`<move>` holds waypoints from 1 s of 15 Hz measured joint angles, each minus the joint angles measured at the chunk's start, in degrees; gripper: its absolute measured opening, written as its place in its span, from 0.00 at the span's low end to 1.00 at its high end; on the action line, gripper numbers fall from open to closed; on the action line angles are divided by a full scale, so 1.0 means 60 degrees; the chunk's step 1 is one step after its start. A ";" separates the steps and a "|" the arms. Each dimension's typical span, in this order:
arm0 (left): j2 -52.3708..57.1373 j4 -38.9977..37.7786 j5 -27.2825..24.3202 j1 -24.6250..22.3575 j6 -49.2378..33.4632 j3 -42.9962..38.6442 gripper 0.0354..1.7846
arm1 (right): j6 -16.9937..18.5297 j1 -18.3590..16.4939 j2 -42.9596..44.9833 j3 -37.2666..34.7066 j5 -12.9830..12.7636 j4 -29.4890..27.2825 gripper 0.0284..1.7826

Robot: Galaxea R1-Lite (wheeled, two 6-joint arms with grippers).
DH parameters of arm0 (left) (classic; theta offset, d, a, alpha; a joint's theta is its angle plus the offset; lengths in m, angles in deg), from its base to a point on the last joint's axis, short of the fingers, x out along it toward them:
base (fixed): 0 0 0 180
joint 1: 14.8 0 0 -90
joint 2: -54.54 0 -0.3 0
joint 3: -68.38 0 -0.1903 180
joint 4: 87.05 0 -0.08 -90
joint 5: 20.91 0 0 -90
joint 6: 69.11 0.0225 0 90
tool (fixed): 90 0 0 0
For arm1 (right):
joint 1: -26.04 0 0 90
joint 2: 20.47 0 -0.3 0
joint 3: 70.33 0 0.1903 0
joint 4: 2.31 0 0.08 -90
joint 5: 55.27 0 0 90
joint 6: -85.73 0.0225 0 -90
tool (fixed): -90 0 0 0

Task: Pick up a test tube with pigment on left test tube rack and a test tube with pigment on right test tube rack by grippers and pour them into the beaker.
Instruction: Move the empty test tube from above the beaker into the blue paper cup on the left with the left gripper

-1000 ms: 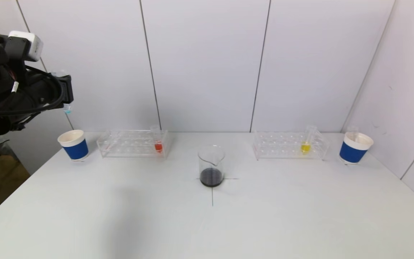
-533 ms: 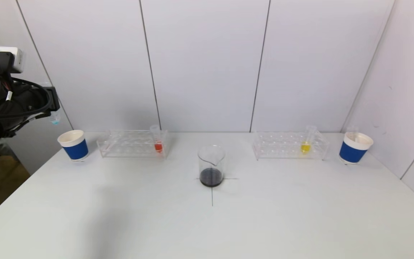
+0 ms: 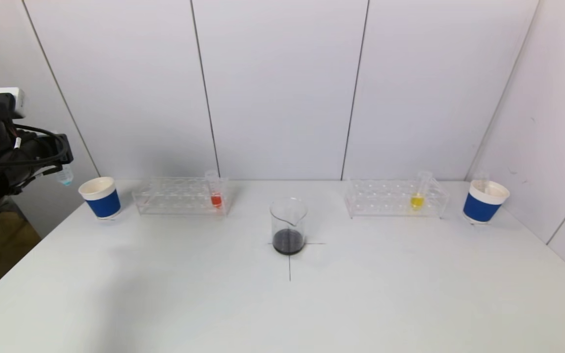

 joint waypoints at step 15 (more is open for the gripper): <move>-0.2826 0.0049 -0.0132 -0.0226 -0.0158 0.2794 0.22 | -0.0004 0.0000 0.0000 0.0000 0.0004 0.0004 0.99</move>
